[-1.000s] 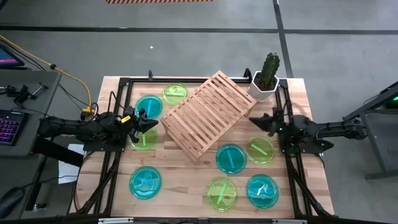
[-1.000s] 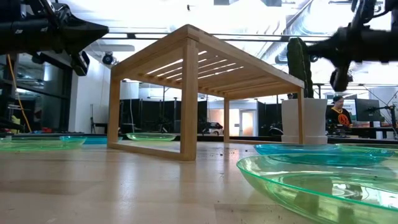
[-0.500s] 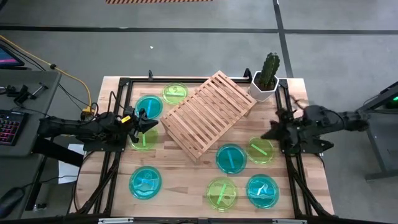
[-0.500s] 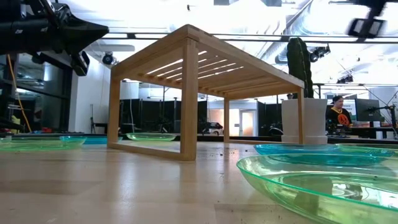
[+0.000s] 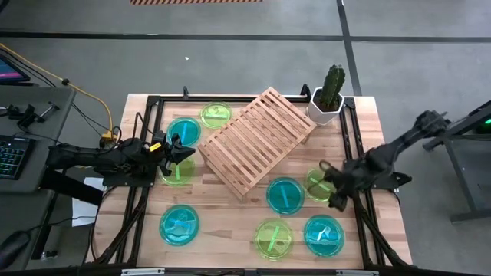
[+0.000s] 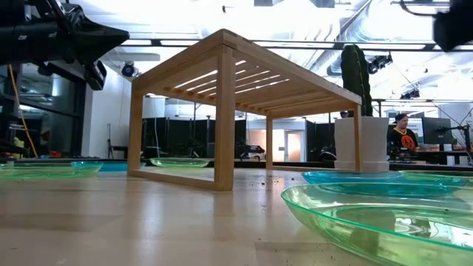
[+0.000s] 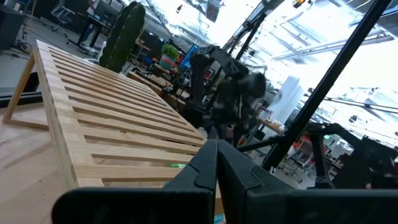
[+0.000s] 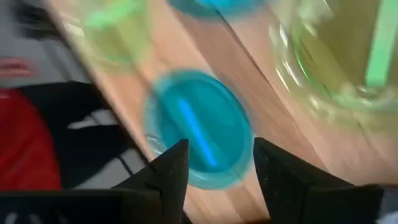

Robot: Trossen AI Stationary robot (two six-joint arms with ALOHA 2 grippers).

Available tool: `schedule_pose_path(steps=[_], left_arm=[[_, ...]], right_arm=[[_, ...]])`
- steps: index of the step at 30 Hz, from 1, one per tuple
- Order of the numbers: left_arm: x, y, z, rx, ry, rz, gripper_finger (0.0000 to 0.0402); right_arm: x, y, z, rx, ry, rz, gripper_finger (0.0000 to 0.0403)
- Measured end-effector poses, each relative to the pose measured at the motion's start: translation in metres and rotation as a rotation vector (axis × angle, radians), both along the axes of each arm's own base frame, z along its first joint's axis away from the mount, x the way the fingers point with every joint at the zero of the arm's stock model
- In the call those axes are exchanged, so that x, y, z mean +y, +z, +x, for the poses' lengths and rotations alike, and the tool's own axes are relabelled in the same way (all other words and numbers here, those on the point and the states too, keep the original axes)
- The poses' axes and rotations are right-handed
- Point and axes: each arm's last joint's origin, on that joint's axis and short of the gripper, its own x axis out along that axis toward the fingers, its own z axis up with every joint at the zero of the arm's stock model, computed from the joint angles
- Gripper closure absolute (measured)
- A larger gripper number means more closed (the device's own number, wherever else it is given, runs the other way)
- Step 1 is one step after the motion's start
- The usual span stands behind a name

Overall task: Place and stack plates onto a shelf
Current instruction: Put the blue plate on the shelf

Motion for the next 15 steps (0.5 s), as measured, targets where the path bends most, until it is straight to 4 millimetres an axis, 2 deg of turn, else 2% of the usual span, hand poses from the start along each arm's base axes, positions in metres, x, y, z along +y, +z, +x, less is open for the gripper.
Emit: schedule_pose_path(steps=[7,11,15], left_arm=[[0.000,0.000,0.000,0.000,0.000,0.000,0.0401],[0.000,0.000,0.000,0.000,0.000,0.000,0.0401],[0.000,0.000,0.000,0.000,0.000,0.000,0.0401]], right_arm=[[0.025,-0.052,-0.009,0.258,-0.095,-0.012,0.0240],[0.027,-0.068,-0.015,0.326,-0.152,-0.050,0.0240],[0.037,-0.076,-0.013,0.275,-0.167,-0.001,0.0240]])
